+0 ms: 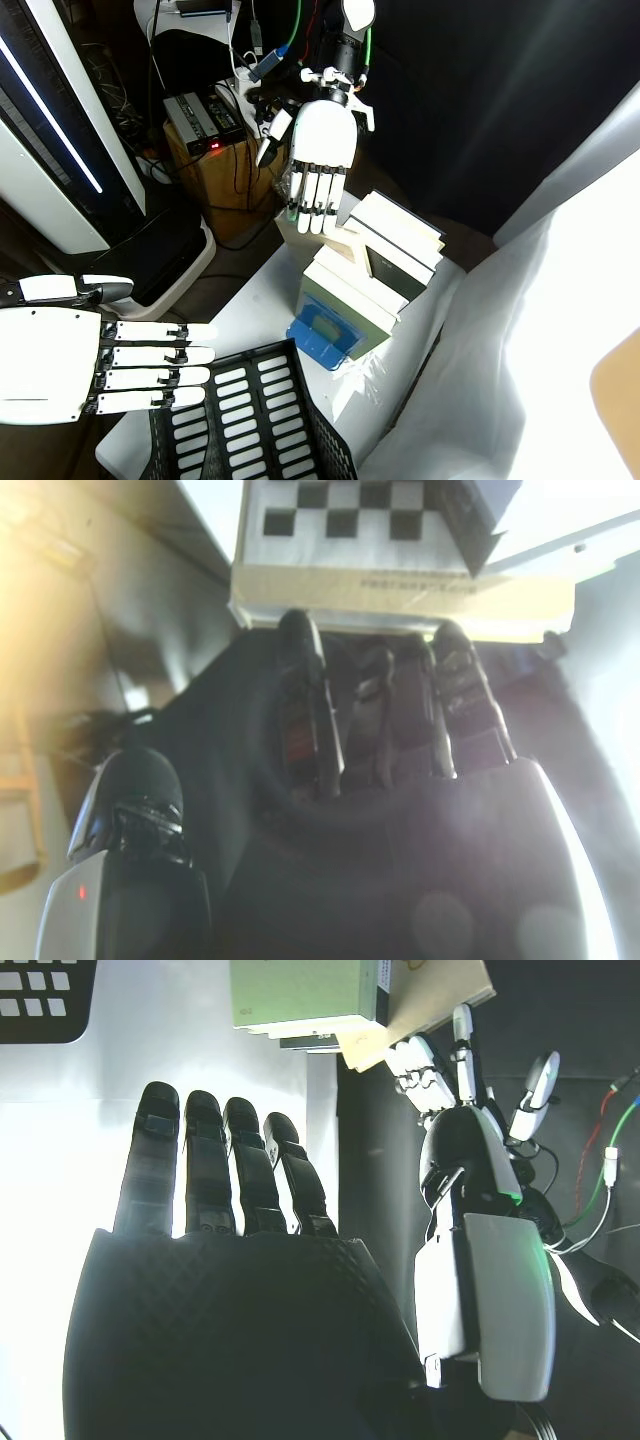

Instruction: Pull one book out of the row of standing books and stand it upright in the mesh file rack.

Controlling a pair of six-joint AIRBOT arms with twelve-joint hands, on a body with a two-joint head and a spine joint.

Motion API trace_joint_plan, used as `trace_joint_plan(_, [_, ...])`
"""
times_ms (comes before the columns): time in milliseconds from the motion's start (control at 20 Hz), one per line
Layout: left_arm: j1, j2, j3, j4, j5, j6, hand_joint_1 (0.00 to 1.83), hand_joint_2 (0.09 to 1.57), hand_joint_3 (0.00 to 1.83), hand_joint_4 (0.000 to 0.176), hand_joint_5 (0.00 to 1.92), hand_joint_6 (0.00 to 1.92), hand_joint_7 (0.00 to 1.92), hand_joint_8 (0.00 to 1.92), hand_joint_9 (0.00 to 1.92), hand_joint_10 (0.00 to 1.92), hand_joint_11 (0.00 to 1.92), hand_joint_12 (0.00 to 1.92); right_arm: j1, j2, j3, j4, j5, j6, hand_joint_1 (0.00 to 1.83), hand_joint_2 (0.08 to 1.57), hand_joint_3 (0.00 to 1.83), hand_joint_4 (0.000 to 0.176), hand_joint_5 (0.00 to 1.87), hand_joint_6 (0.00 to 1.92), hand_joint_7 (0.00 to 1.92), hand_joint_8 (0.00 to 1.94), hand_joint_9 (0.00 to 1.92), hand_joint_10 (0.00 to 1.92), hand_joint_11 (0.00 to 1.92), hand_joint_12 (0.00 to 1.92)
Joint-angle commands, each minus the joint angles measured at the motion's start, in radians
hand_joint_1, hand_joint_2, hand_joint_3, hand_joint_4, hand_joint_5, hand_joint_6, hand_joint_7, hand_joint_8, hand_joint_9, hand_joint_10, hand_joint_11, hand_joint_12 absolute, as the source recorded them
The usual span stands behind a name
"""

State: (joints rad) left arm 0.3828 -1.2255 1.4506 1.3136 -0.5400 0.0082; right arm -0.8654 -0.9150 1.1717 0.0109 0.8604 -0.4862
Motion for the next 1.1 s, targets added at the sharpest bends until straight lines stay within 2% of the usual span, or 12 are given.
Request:
trace_joint_plan(0, [0.013, 0.014, -0.004, -0.038, -0.027, 0.000, 0.00, 1.21, 0.02, 0.000, 0.58, 0.03, 0.00, 0.00, 0.00, 0.00, 0.00, 0.00, -0.003, 0.010, 0.001, 0.025, 0.108, 0.008, 0.40, 1.21, 0.00, 0.017, 0.00, 0.00, 0.00, 0.00, 0.00, 0.00, 0.00, 0.00])
trace_joint_plan(50, [0.024, 0.021, -0.012, -0.058, -0.032, 0.000, 0.00, 1.21, 0.02, 0.000, 0.57, 0.02, 0.00, 0.00, 0.00, 0.00, 0.00, 0.00, -0.004, 0.010, 0.000, 0.026, 0.108, 0.008, 0.41, 1.21, 0.00, 0.010, 0.00, 0.00, 0.00, 0.00, 0.00, 0.00, 0.00, 0.00])
trace_joint_plan(150, [0.045, 0.031, -0.024, -0.091, -0.045, 0.000, 0.00, 1.20, 0.01, 0.000, 0.53, 0.00, 0.00, 0.00, 0.00, 0.00, 0.00, 0.00, -0.006, 0.009, 0.000, 0.028, 0.108, 0.009, 0.40, 1.21, 0.00, 0.012, 0.00, 0.00, 0.00, 0.00, 0.00, 0.00, 0.00, 0.00])
trace_joint_plan(300, [0.066, 0.043, -0.037, -0.135, -0.067, 0.000, 0.00, 1.21, 0.01, 0.000, 0.54, 0.01, 0.00, 0.00, 0.00, 0.00, 0.00, 0.00, -0.007, 0.009, 0.000, 0.030, 0.108, 0.009, 0.40, 1.21, 0.00, 0.004, 0.00, 0.00, 0.00, 0.00, 0.00, 0.00, 0.00, 0.00])
trace_joint_plan(500, [0.068, 0.046, -0.053, -0.148, -0.099, 0.000, 0.00, 1.21, 0.01, 0.000, 0.51, 0.00, 0.00, 0.00, 0.00, 0.00, 0.00, 0.00, -0.007, 0.008, 0.001, 0.032, 0.108, 0.009, 0.39, 1.21, 0.00, 0.001, 0.00, 0.00, 0.00, 0.00, 0.00, 0.00, 0.00, 0.00])
trace_joint_plan(550, [0.063, 0.045, -0.053, -0.148, -0.105, 0.000, 0.00, 1.22, 0.01, 0.000, 0.49, 0.00, 0.00, 0.00, 0.00, 0.00, 0.00, 0.00, -0.007, 0.008, 0.001, 0.033, 0.108, 0.009, 0.39, 1.21, 0.00, 0.006, 0.00, 0.00, 0.00, 0.00, 0.00, 0.00, 0.00, 0.00])
trace_joint_plan(600, [0.058, 0.045, -0.053, -0.149, -0.110, 0.000, 0.00, 1.24, 0.02, 0.004, 0.47, 0.00, 0.00, 0.00, 0.00, 0.00, 0.00, 0.00, -0.007, 0.008, 0.001, 0.033, 0.108, 0.009, 0.40, 1.21, 0.00, 0.020, 0.00, 0.00, 0.00, 0.00, 0.00, 0.00, 0.00, 0.00])
trace_joint_plan(750, [0.049, 0.053, -0.056, -0.187, -0.132, 0.000, 0.00, 1.25, 0.02, 0.000, 0.45, 0.00, 0.00, 0.00, 0.00, 0.00, 0.00, 0.00, -0.007, 0.008, 0.001, 0.034, 0.108, 0.009, 0.42, 1.21, 0.00, 0.027, 0.00, 0.00, 0.00, 0.00, 0.00, 0.00, 0.00, 0.00])
trace_joint_plan(850, [0.040, 0.076, -0.069, -0.257, -0.150, 0.000, 0.00, 1.25, 0.02, 0.000, 0.36, 0.00, 0.00, 0.00, 0.00, 0.00, 0.00, 0.00, -0.007, 0.008, 0.001, 0.033, 0.110, 0.009, 0.42, 1.22, 0.00, 0.023, 0.00, 0.00, 0.00, 0.00, 0.00, 0.00, 0.00, 0.00])
trace_joint_plan(900, [0.039, 0.084, -0.075, -0.286, -0.156, 0.000, 0.00, 1.28, 0.03, 0.009, 0.12, 0.00, 0.00, 0.00, 0.00, 0.00, 0.00, 0.00, -0.007, 0.009, 0.000, 0.031, 0.111, 0.009, 0.43, 1.21, 0.00, 0.012, 0.00, 0.00, 0.00, 0.00, 0.00, 0.00, 0.00, 0.00])
trace_joint_plan(1000, [0.043, 0.101, -0.083, -0.376, -0.185, 0.000, 0.00, 1.30, 0.03, 0.019, 0.03, 0.00, 0.00, 0.00, 0.00, 0.00, 0.00, 0.00, -0.007, 0.009, -0.004, 0.019, 0.116, 0.010, 0.43, 1.20, 0.00, 0.006, 0.00, 0.00, 0.00, 0.00, 0.00, 0.00, 0.00, 0.00])
trace_joint_plan(1050, [0.047, 0.111, -0.088, -0.429, -0.202, 0.000, 0.06, 1.33, 0.03, 0.013, 0.01, 0.00, 0.00, 0.00, 0.00, 0.00, 0.00, 0.00, -0.003, 0.014, -0.007, 0.010, 0.119, 0.010, 0.47, 1.19, 0.00, 0.000, 0.00, 0.00, 0.00, 0.00, 0.00, 0.00, 0.00, 0.00])
